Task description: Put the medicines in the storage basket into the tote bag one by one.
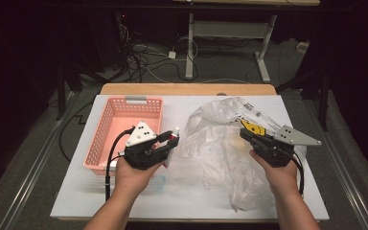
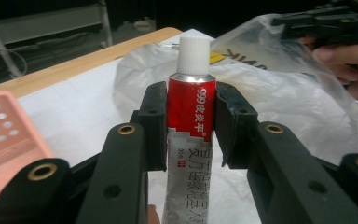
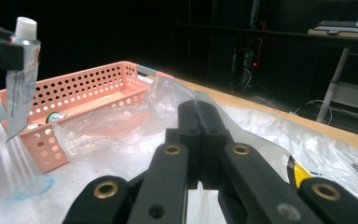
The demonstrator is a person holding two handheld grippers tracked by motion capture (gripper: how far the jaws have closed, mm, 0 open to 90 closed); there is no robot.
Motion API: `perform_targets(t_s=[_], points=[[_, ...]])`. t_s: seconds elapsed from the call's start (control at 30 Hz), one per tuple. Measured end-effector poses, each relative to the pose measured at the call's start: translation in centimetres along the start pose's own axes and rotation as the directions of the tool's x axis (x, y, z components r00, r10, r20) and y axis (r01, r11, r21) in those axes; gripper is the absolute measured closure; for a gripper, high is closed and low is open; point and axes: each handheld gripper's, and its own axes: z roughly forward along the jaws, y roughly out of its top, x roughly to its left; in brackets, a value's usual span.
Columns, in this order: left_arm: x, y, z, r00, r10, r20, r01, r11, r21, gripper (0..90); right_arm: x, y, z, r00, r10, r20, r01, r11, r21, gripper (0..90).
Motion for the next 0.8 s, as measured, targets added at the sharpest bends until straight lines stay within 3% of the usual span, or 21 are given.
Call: perform_targets(t_s=[0.3,0.6,0.8], points=[[-2.3,-0.2,2.4,0.9979,0.025,0.06,-0.026,0.9995,0.017,66.1,0.0,-0.1,0.1,1.0,-0.002,-0.001,0.002,1.0,0.004,90.0],[-3.4,-0.6,4.8,0.995,0.04,0.091,-0.044,0.9981,0.044,66.1,0.2,0.0,0.1,1.0,-0.002,-0.006,0.002,1.0,-0.002,90.0],[-3.6,-0.4,5.3,0.9942,0.039,0.1,-0.044,0.998,0.046,66.1,0.5,0.0,0.4,0.9999,-0.007,-0.015,0.007,1.0,0.001,90.0]])
